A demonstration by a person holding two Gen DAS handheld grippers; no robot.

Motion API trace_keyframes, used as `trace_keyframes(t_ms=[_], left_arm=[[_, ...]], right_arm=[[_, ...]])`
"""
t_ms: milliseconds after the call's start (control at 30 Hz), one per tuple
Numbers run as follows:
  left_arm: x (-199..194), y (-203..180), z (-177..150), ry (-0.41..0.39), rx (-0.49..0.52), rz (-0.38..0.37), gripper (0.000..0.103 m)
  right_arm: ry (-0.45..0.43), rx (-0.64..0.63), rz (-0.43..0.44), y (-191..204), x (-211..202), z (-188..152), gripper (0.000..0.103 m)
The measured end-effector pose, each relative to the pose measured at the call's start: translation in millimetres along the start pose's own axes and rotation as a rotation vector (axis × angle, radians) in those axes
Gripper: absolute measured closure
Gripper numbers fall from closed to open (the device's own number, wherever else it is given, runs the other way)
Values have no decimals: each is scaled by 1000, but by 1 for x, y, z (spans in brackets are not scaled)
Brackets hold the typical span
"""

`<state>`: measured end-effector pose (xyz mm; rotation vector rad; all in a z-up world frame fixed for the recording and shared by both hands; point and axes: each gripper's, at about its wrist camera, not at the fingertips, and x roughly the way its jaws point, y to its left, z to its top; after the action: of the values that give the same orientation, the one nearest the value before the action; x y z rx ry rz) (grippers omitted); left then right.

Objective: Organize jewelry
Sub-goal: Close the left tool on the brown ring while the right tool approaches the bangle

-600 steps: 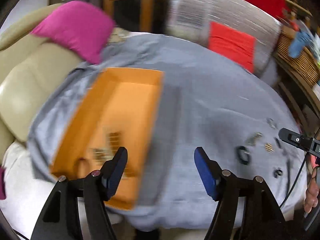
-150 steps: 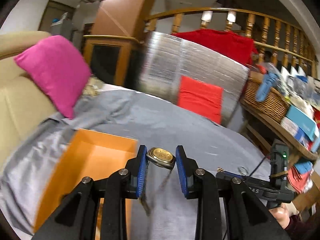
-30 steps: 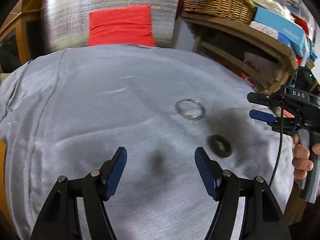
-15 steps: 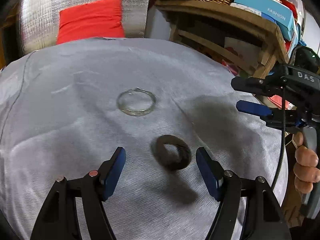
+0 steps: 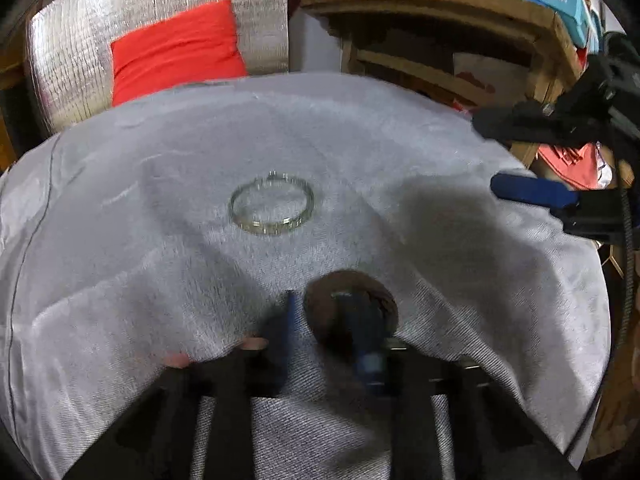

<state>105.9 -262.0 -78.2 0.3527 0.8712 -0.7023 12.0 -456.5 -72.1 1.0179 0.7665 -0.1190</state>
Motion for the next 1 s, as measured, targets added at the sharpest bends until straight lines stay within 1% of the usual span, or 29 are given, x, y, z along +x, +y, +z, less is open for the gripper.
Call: trace_keyframes(t_ms=[33, 67, 233, 400, 533, 767, 1000], left_arm=[[-2, 1, -1, -7, 0, 2, 88], [-3, 0, -1, -12, 5, 10, 92], [-15, -1, -3, -39, 34, 37, 93], [-34, 10, -6, -68, 36, 57, 93], [-46, 23, -8, -81, 28, 74, 93], [-59, 49, -16, -81, 8, 105, 93], [-70, 91, -26, -61, -47, 146, 93]], right_arm=[[-2, -1, 0, 1, 0, -1, 49], [-4, -7, -3, 4, 0, -2, 49], [-5, -19, 1, 13, 2, -4, 49], [-2, -28, 13, 22, 7, -8, 49], [9, -37, 19, 30, 14, -12, 49], [34, -52, 19, 43, 30, -17, 49], [56, -51, 20, 50, 44, -21, 49]])
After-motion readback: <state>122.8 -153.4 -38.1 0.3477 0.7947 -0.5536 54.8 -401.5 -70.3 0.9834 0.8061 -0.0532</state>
